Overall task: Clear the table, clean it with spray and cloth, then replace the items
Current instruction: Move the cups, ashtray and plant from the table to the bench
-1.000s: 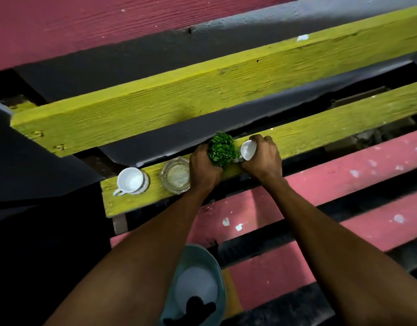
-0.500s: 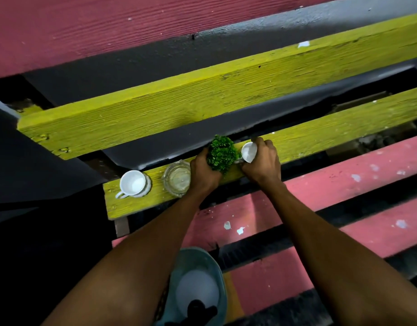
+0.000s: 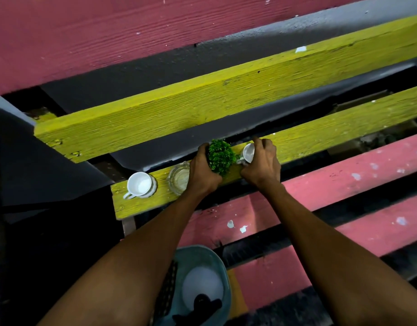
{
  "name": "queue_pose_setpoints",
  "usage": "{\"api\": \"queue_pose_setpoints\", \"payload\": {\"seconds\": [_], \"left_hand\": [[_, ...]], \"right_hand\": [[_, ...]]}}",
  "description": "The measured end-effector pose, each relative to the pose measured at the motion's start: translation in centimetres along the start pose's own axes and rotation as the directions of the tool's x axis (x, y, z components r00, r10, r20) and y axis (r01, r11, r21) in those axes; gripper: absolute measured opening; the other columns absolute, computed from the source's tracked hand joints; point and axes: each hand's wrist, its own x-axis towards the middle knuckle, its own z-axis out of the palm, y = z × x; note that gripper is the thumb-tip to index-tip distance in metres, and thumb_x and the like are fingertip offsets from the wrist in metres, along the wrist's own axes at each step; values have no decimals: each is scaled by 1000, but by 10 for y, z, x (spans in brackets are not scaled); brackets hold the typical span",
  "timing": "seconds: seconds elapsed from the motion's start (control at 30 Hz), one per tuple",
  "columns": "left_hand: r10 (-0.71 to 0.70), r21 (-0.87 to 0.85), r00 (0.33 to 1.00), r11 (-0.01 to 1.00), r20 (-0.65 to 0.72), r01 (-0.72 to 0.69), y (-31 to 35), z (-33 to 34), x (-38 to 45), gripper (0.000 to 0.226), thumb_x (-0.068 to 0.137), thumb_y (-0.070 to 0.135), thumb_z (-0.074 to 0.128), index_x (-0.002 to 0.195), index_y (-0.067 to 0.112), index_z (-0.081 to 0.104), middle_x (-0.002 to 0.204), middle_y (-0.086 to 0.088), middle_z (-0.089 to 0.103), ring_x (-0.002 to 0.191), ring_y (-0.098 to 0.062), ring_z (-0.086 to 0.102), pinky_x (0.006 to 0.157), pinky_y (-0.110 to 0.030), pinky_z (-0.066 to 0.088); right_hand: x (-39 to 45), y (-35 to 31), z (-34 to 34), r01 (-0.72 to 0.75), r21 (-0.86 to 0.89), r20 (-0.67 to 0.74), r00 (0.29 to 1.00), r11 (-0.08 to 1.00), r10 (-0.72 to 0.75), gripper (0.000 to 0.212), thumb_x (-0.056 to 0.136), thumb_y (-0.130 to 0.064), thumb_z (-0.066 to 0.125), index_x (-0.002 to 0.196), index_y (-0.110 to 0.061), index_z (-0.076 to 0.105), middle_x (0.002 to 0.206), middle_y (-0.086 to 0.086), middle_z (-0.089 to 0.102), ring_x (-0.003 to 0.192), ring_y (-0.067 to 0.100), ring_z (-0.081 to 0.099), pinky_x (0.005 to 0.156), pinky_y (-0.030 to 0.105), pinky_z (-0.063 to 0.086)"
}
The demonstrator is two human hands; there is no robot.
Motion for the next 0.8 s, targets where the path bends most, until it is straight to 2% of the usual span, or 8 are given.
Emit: {"api": "queue_pose_setpoints", "payload": {"seconds": [0.17,0.3,0.4,0.47,0.53,0.6,0.7,0.8], "left_hand": [[16,86,999,996,50,-20,11,-14,-4,102,61,35,91,148,16,40,144,-11,54,132,-28,54,105,-41,49],[-17,131,992,991,127,1,26,-36,-17,119,68,30,90,160,8,18,165,-17,25,152,-32,26,120,-43,31],[-1,141,988,990,152,-20,40,-56,-34,128,66,49,89,161,12,13,168,-11,17,154,-28,21,121,-44,29],[8,170,983,985,184,-39,52,-71,-50,124,71,52,84,162,13,11,169,-10,14,155,-27,17,122,-41,25],[44,175,979,981,201,-80,63,-86,-68,107,83,40,80,161,12,13,170,-9,13,156,-27,13,123,-39,21],[81,172,972,978,219,-120,76,-105,-91,88,91,32,69,160,10,18,169,-11,14,157,-28,11,125,-40,18],[69,181,968,977,243,-115,86,-131,-122,98,75,52,43,159,5,21,168,-12,17,157,-26,13,125,-35,15],[38,185,978,980,204,-77,80,-156,-154,89,74,35,49,154,-1,33,163,-17,30,153,-32,26,123,-33,19]], "right_hand": [[-10,-10,-12,9,-81,-9,1000,997,-9,88,68,-31,78,145,-19,37,146,13,37,135,35,36,96,47,45],[-30,-20,-24,-24,-48,-21,1000,999,23,84,74,-41,73,147,-20,38,150,12,36,138,34,35,101,48,42],[-52,-32,-38,0,-52,-30,1000,999,-2,73,78,-41,67,144,-18,44,150,13,38,136,35,36,101,48,40],[-68,-45,-50,22,-75,-11,1000,997,-22,71,79,-35,65,145,-18,44,154,13,35,140,33,32,104,48,37],[-86,-62,-63,46,-90,23,999,995,-44,74,77,-31,64,146,-19,42,157,14,32,144,32,29,108,48,34],[-108,-83,-75,83,-90,43,996,992,-80,75,74,-33,63,145,-18,44,155,16,37,141,35,34,107,48,35],[-139,-111,-87,163,-58,72,985,985,-159,70,73,-38,61,137,-13,52,141,18,50,128,39,48,99,48,42],[-175,-135,-100,182,-30,120,977,983,-177,69,76,-40,56,139,-14,52,140,17,51,129,38,46,100,48,43]]}}
